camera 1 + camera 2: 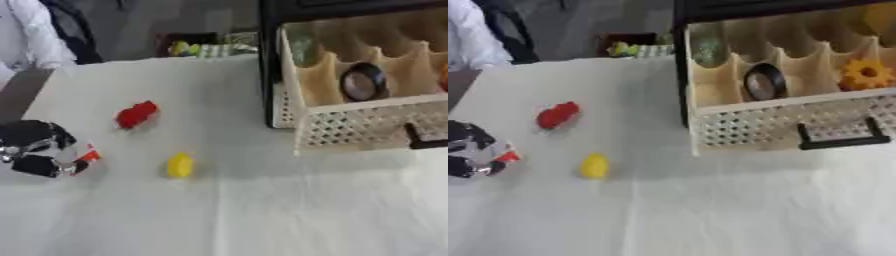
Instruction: Pick up objects from table and place into drawer.
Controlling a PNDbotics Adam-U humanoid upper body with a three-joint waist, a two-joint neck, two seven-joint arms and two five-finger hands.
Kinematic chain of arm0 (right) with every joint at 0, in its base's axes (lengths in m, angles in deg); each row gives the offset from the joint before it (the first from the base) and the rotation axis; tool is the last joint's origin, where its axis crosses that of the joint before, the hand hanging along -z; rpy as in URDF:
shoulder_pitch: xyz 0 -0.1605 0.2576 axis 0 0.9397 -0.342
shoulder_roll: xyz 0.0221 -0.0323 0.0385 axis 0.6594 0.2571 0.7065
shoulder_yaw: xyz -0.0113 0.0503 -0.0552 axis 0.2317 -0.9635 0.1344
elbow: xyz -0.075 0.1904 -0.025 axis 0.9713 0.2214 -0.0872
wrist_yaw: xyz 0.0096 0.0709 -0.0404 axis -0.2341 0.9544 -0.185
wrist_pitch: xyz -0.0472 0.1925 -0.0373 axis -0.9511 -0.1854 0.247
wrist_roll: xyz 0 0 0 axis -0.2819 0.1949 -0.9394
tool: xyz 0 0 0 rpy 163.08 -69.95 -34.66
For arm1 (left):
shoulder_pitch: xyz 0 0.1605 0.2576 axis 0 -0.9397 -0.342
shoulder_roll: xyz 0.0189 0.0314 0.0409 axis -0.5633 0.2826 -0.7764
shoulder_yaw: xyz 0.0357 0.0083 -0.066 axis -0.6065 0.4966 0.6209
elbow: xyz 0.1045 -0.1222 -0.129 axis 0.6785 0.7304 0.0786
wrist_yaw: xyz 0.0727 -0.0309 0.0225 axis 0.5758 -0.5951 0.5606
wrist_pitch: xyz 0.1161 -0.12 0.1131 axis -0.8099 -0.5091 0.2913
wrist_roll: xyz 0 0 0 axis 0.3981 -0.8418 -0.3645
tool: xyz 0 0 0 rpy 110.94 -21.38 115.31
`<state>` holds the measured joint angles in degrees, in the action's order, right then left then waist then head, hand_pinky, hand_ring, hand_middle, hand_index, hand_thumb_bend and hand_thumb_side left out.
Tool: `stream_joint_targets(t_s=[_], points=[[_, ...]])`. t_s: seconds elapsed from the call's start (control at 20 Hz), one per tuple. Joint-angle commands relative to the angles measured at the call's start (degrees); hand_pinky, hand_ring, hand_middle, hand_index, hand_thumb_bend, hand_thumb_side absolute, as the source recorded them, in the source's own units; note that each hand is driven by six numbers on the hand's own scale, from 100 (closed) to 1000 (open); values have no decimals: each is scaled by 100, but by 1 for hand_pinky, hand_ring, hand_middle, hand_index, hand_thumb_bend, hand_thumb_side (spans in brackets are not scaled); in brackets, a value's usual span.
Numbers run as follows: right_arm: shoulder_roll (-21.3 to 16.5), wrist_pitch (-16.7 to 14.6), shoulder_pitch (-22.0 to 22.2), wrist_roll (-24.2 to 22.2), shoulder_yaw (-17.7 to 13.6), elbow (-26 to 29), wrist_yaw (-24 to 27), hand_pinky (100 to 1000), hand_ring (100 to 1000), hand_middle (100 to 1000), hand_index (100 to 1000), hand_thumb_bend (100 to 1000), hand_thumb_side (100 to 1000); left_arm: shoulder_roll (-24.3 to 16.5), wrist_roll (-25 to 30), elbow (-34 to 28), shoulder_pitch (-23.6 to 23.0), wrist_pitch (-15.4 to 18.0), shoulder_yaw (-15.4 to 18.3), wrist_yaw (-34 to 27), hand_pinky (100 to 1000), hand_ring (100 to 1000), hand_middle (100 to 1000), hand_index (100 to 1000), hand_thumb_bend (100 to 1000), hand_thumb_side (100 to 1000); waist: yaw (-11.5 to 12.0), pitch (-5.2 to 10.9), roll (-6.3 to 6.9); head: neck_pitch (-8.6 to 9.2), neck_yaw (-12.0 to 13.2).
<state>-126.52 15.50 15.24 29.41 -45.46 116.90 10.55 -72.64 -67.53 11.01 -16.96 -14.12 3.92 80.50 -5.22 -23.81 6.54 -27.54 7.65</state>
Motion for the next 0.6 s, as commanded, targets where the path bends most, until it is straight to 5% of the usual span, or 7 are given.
stream_joint_targets(t_s=[0.05,0.35,0.6], points=[[-70,43,-23,9,-91,64,-31,730,713,373,752,100,1000,-133,-151,-42,47,-44,-15,68,640,699,548,769,379,863,7,110,-40,45,27],[-42,93,7,36,-130,64,-25,730,713,372,746,100,1000,-117,-290,-86,78,-17,-69,80,612,653,515,748,389,791,15,114,-28,39,38],[-30,110,31,76,-155,64,-19,730,713,371,742,100,1000,-105,-345,-99,83,-13,-70,67,585,625,495,710,313,658,0,112,-26,30,40]])
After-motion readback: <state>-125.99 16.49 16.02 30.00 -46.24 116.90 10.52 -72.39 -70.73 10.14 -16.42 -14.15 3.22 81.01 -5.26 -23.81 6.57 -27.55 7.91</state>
